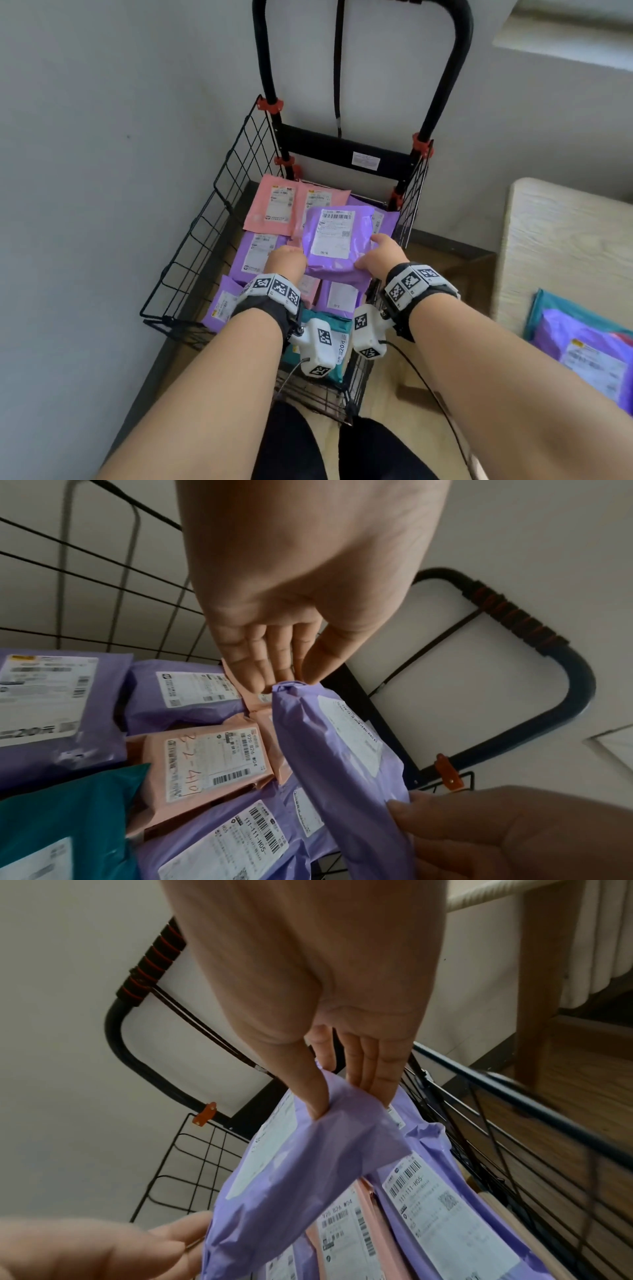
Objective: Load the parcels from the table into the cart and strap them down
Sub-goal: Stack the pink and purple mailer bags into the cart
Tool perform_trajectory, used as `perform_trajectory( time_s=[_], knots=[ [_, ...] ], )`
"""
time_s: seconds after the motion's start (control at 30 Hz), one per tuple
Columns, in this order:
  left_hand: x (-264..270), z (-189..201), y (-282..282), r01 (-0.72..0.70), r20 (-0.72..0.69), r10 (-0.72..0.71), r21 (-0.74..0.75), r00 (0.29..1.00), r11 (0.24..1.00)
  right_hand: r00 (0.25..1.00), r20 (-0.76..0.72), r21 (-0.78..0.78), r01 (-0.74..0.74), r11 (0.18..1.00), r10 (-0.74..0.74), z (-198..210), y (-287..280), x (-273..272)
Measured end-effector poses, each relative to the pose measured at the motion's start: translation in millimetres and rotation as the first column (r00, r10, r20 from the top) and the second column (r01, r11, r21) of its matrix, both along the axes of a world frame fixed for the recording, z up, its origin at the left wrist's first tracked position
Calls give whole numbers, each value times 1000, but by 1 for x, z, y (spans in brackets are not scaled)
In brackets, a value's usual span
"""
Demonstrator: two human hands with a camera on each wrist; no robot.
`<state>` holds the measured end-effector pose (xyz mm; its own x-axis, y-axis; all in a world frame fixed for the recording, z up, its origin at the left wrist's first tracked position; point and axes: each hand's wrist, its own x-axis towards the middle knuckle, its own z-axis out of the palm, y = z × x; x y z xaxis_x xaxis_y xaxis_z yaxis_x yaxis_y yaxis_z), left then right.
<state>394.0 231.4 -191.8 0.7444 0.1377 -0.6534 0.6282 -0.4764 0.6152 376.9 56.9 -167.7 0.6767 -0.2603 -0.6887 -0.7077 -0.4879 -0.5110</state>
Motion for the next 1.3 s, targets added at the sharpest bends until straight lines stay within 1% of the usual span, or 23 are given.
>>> perform_trajectory(
  time_s=[0.17, 0.27, 0.33, 0.4, 0.53, 0.63, 0.7, 0.77, 0.87, 0.93, 1.0, 1.17, 1.3],
  knots=[
    [51, -21, -20, 202, -39, -201, 20, 979, 979, 995, -45, -62, 89, 994, -92, -27, -11, 39],
    [77, -35, -36, 365, -86, -360, 48, 929, 930, 989, -26, -144, 141, 979, -146, -45, -20, 55],
    [91, -41, -43, 440, -110, -432, 56, 895, 896, 986, -27, -186, 159, 969, -167, -56, -21, 65],
    [104, -49, -49, 501, -103, -496, 37, 862, 864, 980, -39, -208, 182, 961, -194, -69, -22, 74],
    [123, -75, -55, 564, -106, -562, -6, 820, 825, 969, -74, -240, 212, 947, -236, -95, -23, 91],
    [129, -101, -56, 544, -133, -549, -74, 825, 836, 962, -104, -264, 218, 940, -253, -109, -23, 99],
    [131, -115, -58, 552, -149, -562, -105, 814, 827, 959, -113, -280, 219, 935, -259, -115, -22, 103],
    [131, -118, -60, 603, -162, -614, -115, 773, 789, 953, -137, -282, 225, 933, -272, -121, -20, 105],
    [126, -111, -63, 705, -193, -707, -93, 680, 703, 941, -192, -268, 221, 938, -277, -125, -19, 107],
    [121, -110, -63, 736, -190, -736, -87, 649, 672, 941, -217, -260, 202, 944, -261, -125, -19, 106],
    [117, -105, -60, 741, -180, -738, -65, 650, 668, 945, -220, -258, 183, 949, -242, -122, -20, 105],
    [108, -79, -56, 708, -91, -707, -28, 701, 705, 954, -189, -241, 183, 953, -231, -109, -22, 96],
    [98, -59, -50, 648, -83, -646, -3, 759, 761, 969, -148, -203, 165, 965, -197, -90, -20, 86]
  ],
)
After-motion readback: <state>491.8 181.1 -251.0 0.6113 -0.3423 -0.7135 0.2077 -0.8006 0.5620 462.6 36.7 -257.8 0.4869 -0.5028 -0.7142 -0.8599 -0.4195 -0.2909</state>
